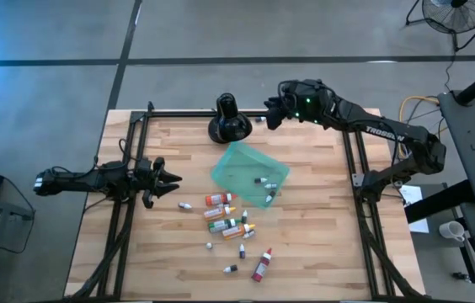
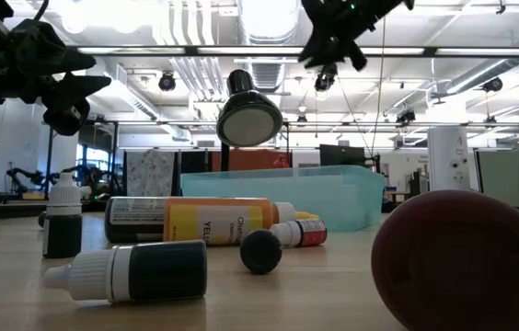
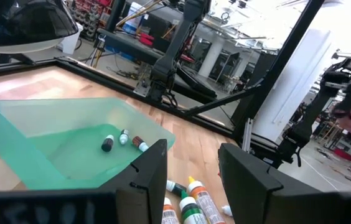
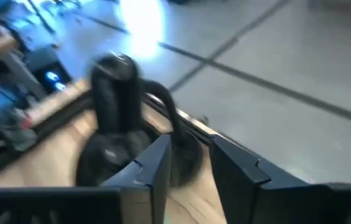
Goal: Pick & Place food coloring
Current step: Put the small black food coloring bottle into the green bin
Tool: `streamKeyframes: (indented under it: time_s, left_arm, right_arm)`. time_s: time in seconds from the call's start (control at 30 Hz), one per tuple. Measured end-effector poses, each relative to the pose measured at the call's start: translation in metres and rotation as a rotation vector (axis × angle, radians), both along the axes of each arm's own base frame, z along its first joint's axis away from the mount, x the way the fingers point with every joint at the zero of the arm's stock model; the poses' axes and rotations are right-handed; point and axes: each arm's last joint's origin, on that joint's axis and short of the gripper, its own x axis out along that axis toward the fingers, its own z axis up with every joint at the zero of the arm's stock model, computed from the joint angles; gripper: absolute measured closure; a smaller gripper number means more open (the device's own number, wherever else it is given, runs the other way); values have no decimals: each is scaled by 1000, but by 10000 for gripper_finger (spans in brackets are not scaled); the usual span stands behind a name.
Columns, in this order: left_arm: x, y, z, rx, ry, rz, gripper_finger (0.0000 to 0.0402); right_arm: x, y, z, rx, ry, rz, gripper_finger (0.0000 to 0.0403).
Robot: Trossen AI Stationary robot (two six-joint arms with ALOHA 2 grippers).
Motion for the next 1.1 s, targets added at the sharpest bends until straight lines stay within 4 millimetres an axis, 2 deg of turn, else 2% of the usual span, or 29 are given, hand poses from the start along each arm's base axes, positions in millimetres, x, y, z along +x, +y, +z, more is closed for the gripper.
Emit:
streamKeyframes:
  time_s: [0.23, 0.4, 0.6, 0.77, 0.97, 1.1]
  left_arm:
    - [0, 0, 0, 0, 0, 0, 284]
    - [0, 0, 0, 0, 0, 0, 284]
    - [0, 0, 0, 0, 0, 0, 284]
    - [0, 0, 0, 0, 0, 0, 284]
    - [0, 0, 0, 0, 0, -1, 284]
    - [0, 0, 0, 0, 0, 0, 284]
  right_arm:
    - [-8, -11, -24, 37, 243, 2, 234]
    - [-11, -27, -44, 100, 356, 15, 216]
    - [-10, -73, -71, 218, 337, 94, 213]
    - [-6, -111, -92, 179, 432, 128, 213]
    - [13, -141, -122, 126, 546, 248, 213]
    - [26, -159, -135, 164, 611, 242, 213]
